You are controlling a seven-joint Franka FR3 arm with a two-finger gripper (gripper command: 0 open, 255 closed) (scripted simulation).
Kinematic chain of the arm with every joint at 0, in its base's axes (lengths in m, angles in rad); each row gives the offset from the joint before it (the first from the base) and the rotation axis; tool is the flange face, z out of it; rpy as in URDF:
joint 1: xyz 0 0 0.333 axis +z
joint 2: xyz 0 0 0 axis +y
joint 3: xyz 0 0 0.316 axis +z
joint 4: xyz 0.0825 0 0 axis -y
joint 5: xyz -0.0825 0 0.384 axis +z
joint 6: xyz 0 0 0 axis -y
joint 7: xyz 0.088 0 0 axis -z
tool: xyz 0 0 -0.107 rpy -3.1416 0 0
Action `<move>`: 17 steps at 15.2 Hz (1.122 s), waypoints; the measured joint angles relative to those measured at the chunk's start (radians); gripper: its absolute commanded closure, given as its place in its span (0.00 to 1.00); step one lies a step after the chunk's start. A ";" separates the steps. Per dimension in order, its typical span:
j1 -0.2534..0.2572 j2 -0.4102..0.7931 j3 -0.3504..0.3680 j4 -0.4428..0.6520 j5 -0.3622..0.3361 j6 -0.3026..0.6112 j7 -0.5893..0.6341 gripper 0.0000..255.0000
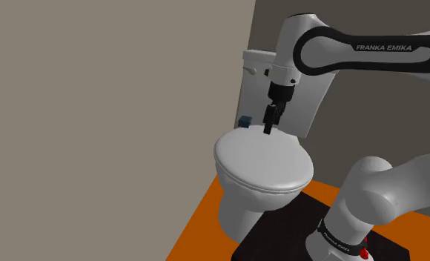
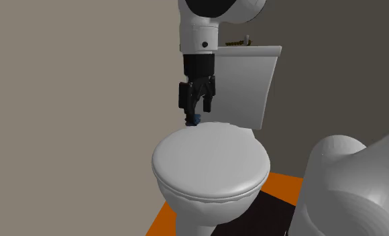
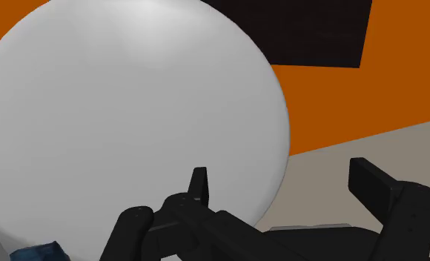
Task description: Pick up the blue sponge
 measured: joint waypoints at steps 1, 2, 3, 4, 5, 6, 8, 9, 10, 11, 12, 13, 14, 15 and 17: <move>0.000 0.000 0.000 0.000 0.000 0.000 0.000 0.00; -0.006 0.015 0.002 0.003 -0.001 0.012 0.010 0.00; -0.016 0.039 0.003 0.006 -0.003 0.033 0.026 0.00; -0.028 0.080 0.005 0.023 -0.007 0.058 0.044 0.00; -0.040 0.105 0.006 0.029 -0.009 0.077 0.064 0.00; -0.054 0.138 0.004 0.044 -0.015 0.095 0.080 0.00; -0.076 0.209 0.013 0.060 -0.020 0.151 0.130 0.00; -0.091 0.249 0.011 0.079 -0.027 0.173 0.149 0.00; -0.104 0.291 0.010 0.107 -0.033 0.188 0.170 0.00; -0.115 0.315 0.010 0.113 -0.037 0.206 0.192 0.00; -0.126 0.355 0.011 0.135 -0.042 0.224 0.216 0.00; -0.139 0.392 0.008 0.164 -0.049 0.233 0.235 0.00; -0.148 0.422 0.008 0.177 -0.054 0.249 0.260 0.00; -0.159 0.462 0.006 0.197 -0.060 0.269 0.283 0.00; -0.178 0.518 0.002 0.239 -0.071 0.283 0.328 0.00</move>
